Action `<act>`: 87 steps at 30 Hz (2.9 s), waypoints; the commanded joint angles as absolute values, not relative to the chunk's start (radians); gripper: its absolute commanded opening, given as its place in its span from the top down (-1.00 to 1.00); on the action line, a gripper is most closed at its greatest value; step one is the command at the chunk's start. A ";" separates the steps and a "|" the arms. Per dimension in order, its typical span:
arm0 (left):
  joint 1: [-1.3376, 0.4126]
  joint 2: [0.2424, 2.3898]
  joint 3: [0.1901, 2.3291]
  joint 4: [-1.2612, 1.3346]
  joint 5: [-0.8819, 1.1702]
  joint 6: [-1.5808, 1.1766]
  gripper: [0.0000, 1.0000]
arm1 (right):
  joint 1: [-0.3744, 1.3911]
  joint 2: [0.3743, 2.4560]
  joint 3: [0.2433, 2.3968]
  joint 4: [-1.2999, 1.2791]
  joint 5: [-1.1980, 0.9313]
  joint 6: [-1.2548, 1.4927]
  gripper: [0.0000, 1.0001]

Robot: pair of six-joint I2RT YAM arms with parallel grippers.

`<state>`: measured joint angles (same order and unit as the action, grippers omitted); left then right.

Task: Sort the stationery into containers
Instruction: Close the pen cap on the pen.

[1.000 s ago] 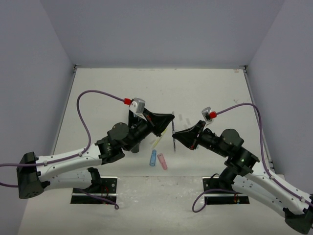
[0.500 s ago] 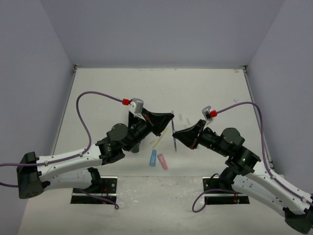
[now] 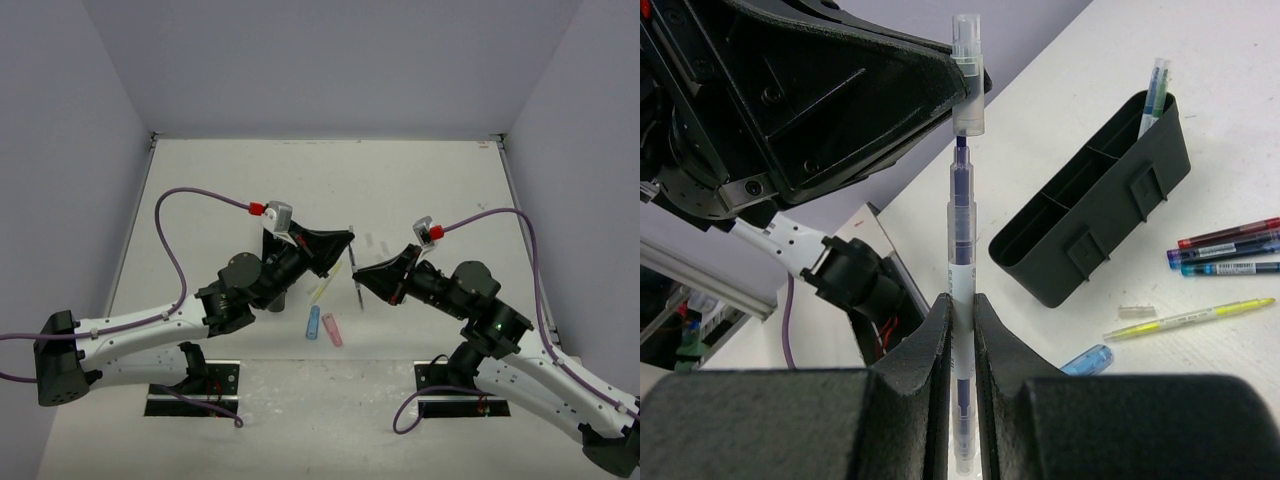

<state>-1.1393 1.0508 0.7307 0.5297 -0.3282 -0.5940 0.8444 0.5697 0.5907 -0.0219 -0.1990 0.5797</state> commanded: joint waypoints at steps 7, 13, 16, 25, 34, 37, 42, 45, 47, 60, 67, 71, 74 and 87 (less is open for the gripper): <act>-1.138 1.023 0.733 0.531 -0.385 -0.625 1.00 | 0.848 0.568 0.599 0.040 -0.190 0.572 1.00; -1.137 1.029 0.733 0.534 -0.354 -0.630 1.00 | 0.848 0.568 0.612 0.025 -0.176 0.566 1.00; -1.138 1.031 0.724 0.543 -0.341 -0.637 1.00 | 0.850 0.577 0.634 0.021 -0.172 0.561 1.00; -1.138 1.037 0.696 0.575 -0.312 -0.672 1.00 | 0.850 0.619 0.697 0.017 -0.152 0.545 1.00; -1.138 1.026 0.649 0.601 -0.283 -0.710 1.00 | 0.847 0.646 0.809 0.026 -0.078 0.509 1.00; -1.139 1.026 0.647 0.601 -0.263 -0.712 1.00 | 0.847 0.681 0.863 0.026 -0.089 0.489 1.00; -1.138 1.015 0.663 0.576 -0.250 -0.696 0.76 | 0.847 0.723 0.862 0.060 -0.105 0.450 1.00; -1.138 1.000 0.699 0.511 -0.257 -0.662 0.49 | 0.848 0.716 0.822 0.065 -0.148 0.442 1.00; -1.138 0.991 0.712 0.484 -0.263 -0.642 0.48 | 0.848 0.705 0.793 0.081 -0.163 0.453 1.00; -1.138 0.975 0.724 0.569 -0.105 -0.531 1.00 | 0.848 0.725 0.786 0.066 -0.316 0.426 0.90; -1.138 0.957 0.741 0.597 -0.053 -0.489 1.00 | 0.849 0.758 0.762 0.090 -0.402 0.432 0.45; -1.138 0.967 0.758 0.572 -0.051 -0.491 1.00 | 0.848 0.764 0.774 0.084 -0.410 0.428 0.98; -1.138 0.979 0.785 0.523 -0.065 -0.472 0.57 | 0.848 0.754 0.779 0.077 -0.403 0.422 1.00; -1.138 1.001 0.946 0.364 -0.123 -0.391 0.27 | 0.848 0.747 0.765 0.017 -0.460 0.371 1.00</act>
